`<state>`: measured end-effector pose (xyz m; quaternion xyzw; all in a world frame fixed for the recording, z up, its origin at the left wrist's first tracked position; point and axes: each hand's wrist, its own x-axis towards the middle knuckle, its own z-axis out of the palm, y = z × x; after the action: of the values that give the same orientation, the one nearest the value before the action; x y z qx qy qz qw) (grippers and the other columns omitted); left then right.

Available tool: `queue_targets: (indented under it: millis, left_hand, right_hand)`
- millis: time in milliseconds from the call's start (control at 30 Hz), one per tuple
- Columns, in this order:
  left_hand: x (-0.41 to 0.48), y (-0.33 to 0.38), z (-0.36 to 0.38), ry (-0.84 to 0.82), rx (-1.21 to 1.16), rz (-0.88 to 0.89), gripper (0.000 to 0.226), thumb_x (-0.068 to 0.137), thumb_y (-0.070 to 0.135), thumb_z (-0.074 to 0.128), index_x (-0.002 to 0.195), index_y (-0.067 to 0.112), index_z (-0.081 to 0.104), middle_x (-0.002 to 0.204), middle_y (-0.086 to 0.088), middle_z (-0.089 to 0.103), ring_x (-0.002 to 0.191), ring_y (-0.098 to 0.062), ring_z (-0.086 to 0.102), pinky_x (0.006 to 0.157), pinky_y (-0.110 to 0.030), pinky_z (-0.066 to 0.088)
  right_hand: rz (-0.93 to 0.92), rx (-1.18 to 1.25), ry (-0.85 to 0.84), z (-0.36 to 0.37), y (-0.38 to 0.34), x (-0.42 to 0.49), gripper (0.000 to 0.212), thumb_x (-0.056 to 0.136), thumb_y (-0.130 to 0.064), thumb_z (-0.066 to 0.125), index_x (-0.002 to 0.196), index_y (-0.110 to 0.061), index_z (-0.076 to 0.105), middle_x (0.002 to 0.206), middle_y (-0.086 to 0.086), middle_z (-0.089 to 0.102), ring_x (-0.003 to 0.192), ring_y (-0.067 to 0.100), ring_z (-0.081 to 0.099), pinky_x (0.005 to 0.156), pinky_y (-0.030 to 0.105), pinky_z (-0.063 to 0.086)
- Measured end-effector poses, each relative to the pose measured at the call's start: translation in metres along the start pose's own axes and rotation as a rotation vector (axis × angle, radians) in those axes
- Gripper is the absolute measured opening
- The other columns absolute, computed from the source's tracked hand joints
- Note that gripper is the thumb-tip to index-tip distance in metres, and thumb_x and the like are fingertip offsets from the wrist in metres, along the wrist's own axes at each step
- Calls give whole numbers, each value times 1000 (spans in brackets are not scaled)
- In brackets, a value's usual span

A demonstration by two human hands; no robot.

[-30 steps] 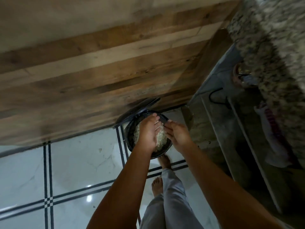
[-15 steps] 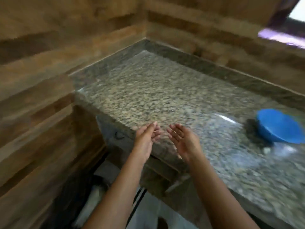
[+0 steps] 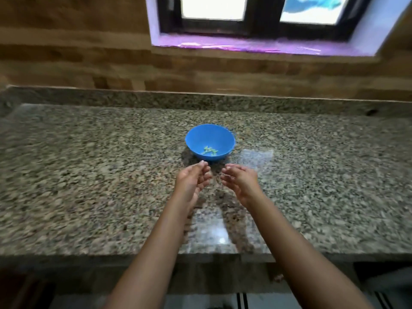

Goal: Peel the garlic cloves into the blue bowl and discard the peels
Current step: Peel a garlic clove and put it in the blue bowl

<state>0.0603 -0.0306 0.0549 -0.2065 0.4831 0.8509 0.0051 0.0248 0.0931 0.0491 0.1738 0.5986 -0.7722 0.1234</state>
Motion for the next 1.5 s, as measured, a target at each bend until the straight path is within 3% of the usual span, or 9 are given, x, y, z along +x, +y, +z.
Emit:
queue_targets:
  millis: [100,200,400,567,700,933,1133,1300,1500]
  left_hand:
    - [16,-15,18,60,29,-20,12,94,15,53,86,11,60,76,-3,62,50,-4,59,52,-16,47]
    - [26,-23,25,109,51,-33,10,94,16,54,89,11,61,79,-2,63,53,-3,59,53,-16,46]
    - [44,-28,25,157,86,-24,8,93,14,55,88,10,61,80,-3,62,59,-8,57,49,-14,47]
    - [54,-27,19,150,137,10,10,93,12,55,86,9,62,77,-4,62,61,-11,56,50,-16,48]
    - [59,-23,5,188,237,78,8,91,12,59,93,5,64,76,-5,62,60,-13,55,53,-20,48]
    - [79,-29,-12,189,879,205,33,78,11,73,110,9,65,107,-9,66,96,-21,62,86,-31,50]
    - [86,-42,-11,6,1256,329,36,80,12,68,116,13,64,112,-10,61,101,-22,57,86,-23,39]
    - [80,-39,-13,0,722,119,14,81,4,70,86,16,65,87,-9,68,76,-17,62,69,-25,50]
    - [62,-32,-6,-80,207,18,11,81,-4,65,86,6,64,74,-6,70,67,-11,67,63,-18,54]
  right_hand:
    - [-84,-308,106,-33,0,39,7,87,0,58,92,-4,61,71,10,59,53,14,53,45,20,46]
    - [-176,-681,176,-53,6,64,5,83,-8,65,83,-13,64,80,6,66,66,16,61,61,25,51]
    - [-271,-989,107,-54,14,80,11,84,-13,66,79,-3,68,78,10,65,75,20,60,62,23,39]
    - [-301,-848,114,-44,6,70,9,87,-9,59,79,-7,62,80,8,65,70,19,62,70,37,56]
    - [-424,-644,109,-17,-18,63,9,90,-13,60,94,-8,65,86,3,66,71,14,62,63,26,54]
    - [-447,-634,-17,32,-46,82,29,94,-4,49,121,-2,59,115,9,63,69,19,65,65,36,57]
    - [-417,-481,36,8,-28,61,16,90,-6,59,103,-1,65,85,10,66,59,14,61,51,25,50]
    - [-274,-451,8,-16,-8,41,14,85,-10,67,88,3,64,71,10,63,55,15,59,45,23,49]
    - [-153,-441,-161,-18,6,28,20,81,-7,70,97,4,63,81,16,67,64,20,64,65,38,58]
